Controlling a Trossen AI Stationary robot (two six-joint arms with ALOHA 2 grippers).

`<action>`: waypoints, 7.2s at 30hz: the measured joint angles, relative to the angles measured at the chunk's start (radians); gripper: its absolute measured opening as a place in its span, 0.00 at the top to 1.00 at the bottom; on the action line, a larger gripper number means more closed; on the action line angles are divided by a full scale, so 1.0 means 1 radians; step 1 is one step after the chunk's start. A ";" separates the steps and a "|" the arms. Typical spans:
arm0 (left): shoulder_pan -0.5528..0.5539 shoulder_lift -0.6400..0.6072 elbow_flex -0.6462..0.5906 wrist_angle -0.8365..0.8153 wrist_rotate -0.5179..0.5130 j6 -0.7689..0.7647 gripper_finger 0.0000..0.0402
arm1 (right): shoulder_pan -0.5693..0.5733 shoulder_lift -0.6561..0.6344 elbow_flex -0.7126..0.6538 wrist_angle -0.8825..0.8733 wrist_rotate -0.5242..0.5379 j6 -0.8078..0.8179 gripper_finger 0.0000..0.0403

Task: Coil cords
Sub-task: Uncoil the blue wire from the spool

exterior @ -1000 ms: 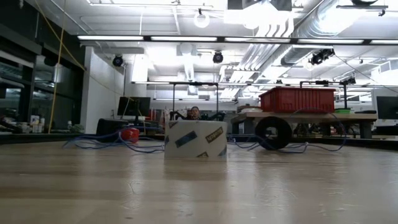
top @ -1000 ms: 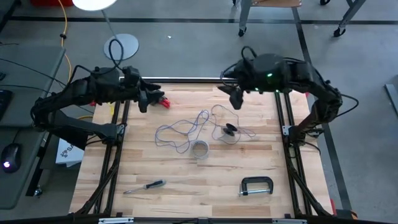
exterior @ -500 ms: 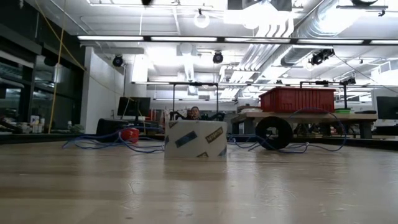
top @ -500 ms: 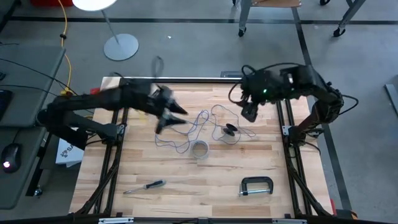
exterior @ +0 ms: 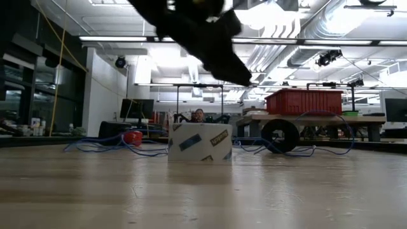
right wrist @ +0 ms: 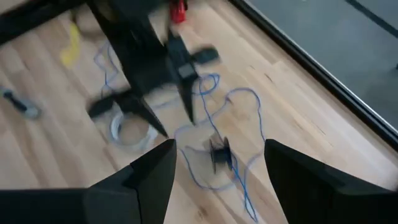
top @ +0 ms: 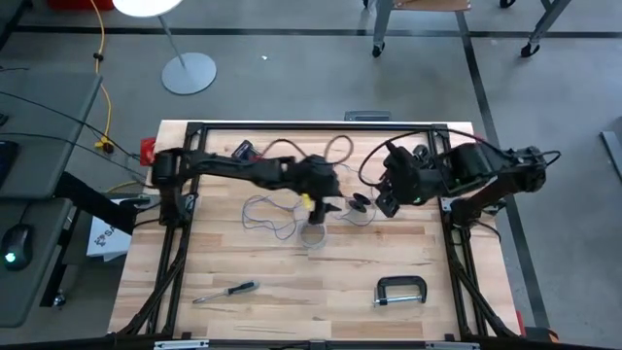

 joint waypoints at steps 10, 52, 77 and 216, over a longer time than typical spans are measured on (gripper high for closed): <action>-0.011 0.214 0.259 -0.130 -0.139 0.188 0.49 | 0.036 0.005 -0.106 0.140 0.061 0.034 0.41; -0.066 0.307 0.292 -0.160 -0.225 0.217 0.98 | 0.037 0.002 -0.106 0.154 0.133 -0.019 0.41; 0.296 -0.573 0.294 -0.565 -0.031 -0.614 1.00 | -0.146 -0.127 -0.106 0.243 0.139 -0.084 0.41; 0.401 -0.711 0.294 0.048 0.288 -0.867 1.00 | -0.171 0.250 -0.005 0.867 -0.323 -0.829 0.55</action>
